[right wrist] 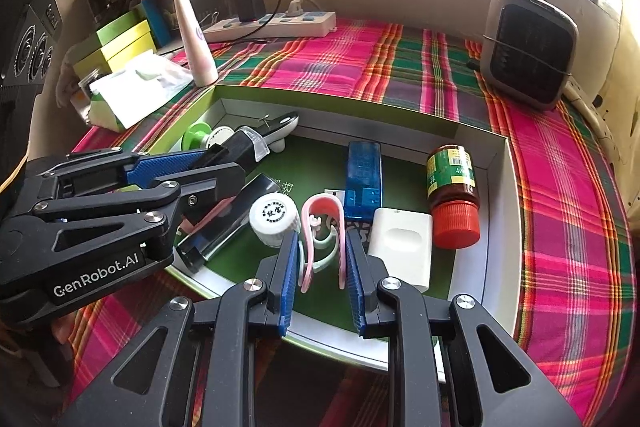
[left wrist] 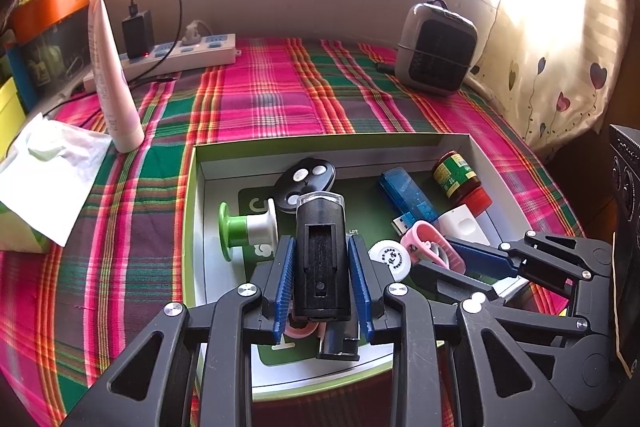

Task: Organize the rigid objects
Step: 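Lower the pink hook and black cylinder into the tray and open both grippers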

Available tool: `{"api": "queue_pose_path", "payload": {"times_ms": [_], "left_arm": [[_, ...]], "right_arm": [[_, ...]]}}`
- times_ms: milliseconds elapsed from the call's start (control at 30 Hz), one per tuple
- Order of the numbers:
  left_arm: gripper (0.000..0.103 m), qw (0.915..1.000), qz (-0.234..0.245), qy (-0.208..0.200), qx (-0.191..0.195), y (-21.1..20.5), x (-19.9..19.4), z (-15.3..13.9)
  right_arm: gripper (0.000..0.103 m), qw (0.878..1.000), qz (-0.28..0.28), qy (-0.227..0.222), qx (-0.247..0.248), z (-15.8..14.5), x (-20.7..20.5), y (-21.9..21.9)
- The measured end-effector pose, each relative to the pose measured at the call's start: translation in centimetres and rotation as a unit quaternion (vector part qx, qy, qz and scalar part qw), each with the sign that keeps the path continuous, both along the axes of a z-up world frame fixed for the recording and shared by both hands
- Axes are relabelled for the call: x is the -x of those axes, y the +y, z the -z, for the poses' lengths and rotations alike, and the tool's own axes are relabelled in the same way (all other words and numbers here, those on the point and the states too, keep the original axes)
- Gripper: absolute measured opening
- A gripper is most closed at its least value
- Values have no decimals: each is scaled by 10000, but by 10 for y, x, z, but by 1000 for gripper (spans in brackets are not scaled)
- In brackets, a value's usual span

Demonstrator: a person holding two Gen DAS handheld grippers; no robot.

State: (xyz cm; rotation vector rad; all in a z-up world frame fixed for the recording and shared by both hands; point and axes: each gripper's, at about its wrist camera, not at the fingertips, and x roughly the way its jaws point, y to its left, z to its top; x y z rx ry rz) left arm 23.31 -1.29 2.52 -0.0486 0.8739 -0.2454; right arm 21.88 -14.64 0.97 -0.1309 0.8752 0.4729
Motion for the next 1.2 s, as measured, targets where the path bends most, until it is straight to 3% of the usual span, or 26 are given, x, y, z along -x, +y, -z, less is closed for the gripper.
{"api": "queue_pose_path", "payload": {"times_ms": [400, 733, 867, 1200], "left_arm": [[29, 10000, -6, -2, -2, -1, 1, -1], [31, 10000, -26, 1, 6, -2, 4, -1], [35, 10000, -21, -22, 23, -1, 7, -3], [37, 9999, -119, -100, 18, 0, 20, -10]], "right_arm": [[24, 10000, 25, -10, -72, 0, 1, -2], [31, 9999, 91, -42, -76, -1, 3, -3], [41, 9999, 83, -67, -86, -2, 6, -4], [43, 9997, 135, -176, -49, -5, 14, -6]]}}
